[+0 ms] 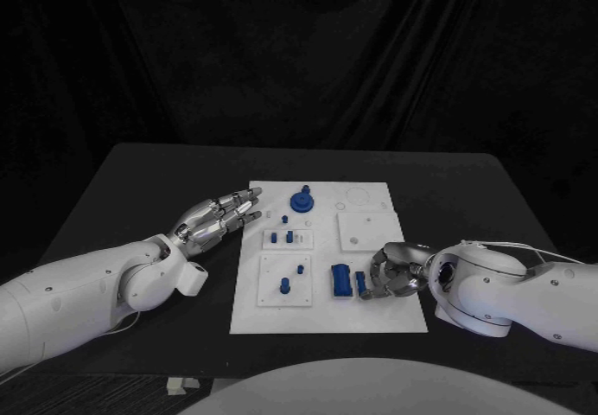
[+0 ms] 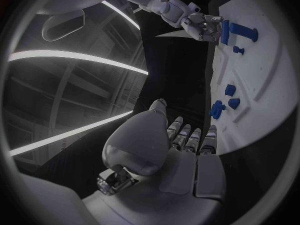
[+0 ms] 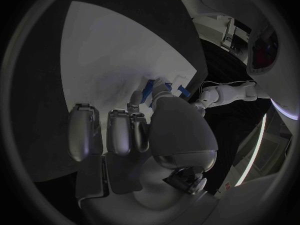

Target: Assemble the parts on the task board

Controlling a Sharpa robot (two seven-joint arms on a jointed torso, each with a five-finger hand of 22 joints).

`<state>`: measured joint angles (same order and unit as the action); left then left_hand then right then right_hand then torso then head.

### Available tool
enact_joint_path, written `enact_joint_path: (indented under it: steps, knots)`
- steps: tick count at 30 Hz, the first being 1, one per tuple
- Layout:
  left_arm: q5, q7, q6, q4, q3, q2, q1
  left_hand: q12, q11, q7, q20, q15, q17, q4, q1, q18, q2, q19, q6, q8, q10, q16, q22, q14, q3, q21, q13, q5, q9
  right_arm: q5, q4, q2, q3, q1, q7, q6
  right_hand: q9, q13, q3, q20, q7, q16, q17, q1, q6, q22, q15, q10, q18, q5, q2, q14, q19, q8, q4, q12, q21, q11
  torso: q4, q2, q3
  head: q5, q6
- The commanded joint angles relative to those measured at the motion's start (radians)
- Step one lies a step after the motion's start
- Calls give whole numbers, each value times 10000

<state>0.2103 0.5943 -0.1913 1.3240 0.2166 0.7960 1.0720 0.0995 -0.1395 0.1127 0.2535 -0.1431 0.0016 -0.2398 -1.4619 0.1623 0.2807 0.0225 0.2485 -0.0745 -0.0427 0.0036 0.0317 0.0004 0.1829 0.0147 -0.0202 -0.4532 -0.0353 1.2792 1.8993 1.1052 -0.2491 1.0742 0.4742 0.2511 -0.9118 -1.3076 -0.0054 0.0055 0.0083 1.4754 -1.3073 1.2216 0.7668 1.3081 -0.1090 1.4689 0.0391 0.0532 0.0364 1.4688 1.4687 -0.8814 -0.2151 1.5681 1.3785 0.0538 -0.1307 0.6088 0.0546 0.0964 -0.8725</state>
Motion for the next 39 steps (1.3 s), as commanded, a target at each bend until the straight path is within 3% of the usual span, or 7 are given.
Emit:
enact_joint_path:
  steps: [1,13,25,30,34,36,39]
  knots:
    - [-54,112,-115,18,-10,-22,-13,31,-45,50,98,-94,-16,57,-101,172,-4,5,-2,13,1,-36,-10,-4,-14,55,-13,-32,-6,73,-53,-19,9,-24,232,62,-52,-2632,-36,-88,-46,76,-501,233,98,2026,-91,1019,66,-44,54,644,259,-96,72,27,-11,92,-13,-8,-5,-5,-1]
    - [-54,99,-115,29,-10,-15,-14,33,-43,67,102,-95,-16,150,-162,173,-7,4,14,11,-3,-36,-14,-4,-73,53,-14,-69,-8,73,-174,-122,9,-155,142,-277,-169,-2632,-233,-148,-119,168,-698,799,253,2013,-148,1019,75,-44,130,678,225,-174,278,27,-58,157,2,-12,1,-50,-1]
    - [-54,102,-121,28,-10,-25,-21,38,-39,83,103,-94,-16,264,-229,174,-8,7,30,9,-8,-36,-14,-4,-148,55,-15,-117,-10,73,-148,-82,9,-213,-113,-226,-207,-2632,-604,-156,-96,158,-678,785,199,2000,-146,1019,83,-45,311,668,199,-126,201,27,-104,146,12,-19,4,-54,-1]
    - [-54,149,-91,34,-10,4,-27,43,-31,93,102,-88,-16,324,-256,175,-22,11,52,3,-13,-36,-11,-4,-182,58,-17,-132,-13,73,-4,115,10,-216,-547,209,-244,-2632,-848,-148,-85,165,-697,708,151,2003,-134,1019,80,-42,521,669,199,-101,-26,27,-96,135,13,-53,-2,-80,-1]
    - [-54,197,-60,46,-10,49,-30,65,-28,112,96,-74,-16,368,-264,178,-41,14,106,-13,-29,-36,-10,-4,-201,59,-22,-140,-21,-47,209,359,12,-202,-776,615,-293,-2632,-1012,-147,-96,199,-776,547,182,2020,-136,1019,68,-37,766,684,223,-107,-546,27,-39,140,23,-106,-3,-102,-1]
    - [-54,212,-33,82,-10,104,-31,63,-28,119,95,-73,-16,372,-262,179,-43,12,124,-19,-29,-36,-12,-4,-203,58,-21,-139,-23,-402,365,524,14,-116,-975,1010,-319,-2632,-1093,-154,-111,208,-798,120,225,2041,-145,1019,53,-35,871,688,258,-106,-796,27,34,151,46,-158,-5,-101,-1]
    - [-54,219,2,153,-11,191,-32,75,-25,175,91,-66,-16,391,-229,180,-59,13,229,-55,-43,-36,-13,-4,-212,59,-23,-128,-37,-964,478,720,14,137,-1342,1622,-416,-2632,-1045,-175,-157,292,-983,-955,315,2094,-173,1019,15,-15,725,726,337,-125,-799,27,215,187,77,-261,-7,-55,-1]
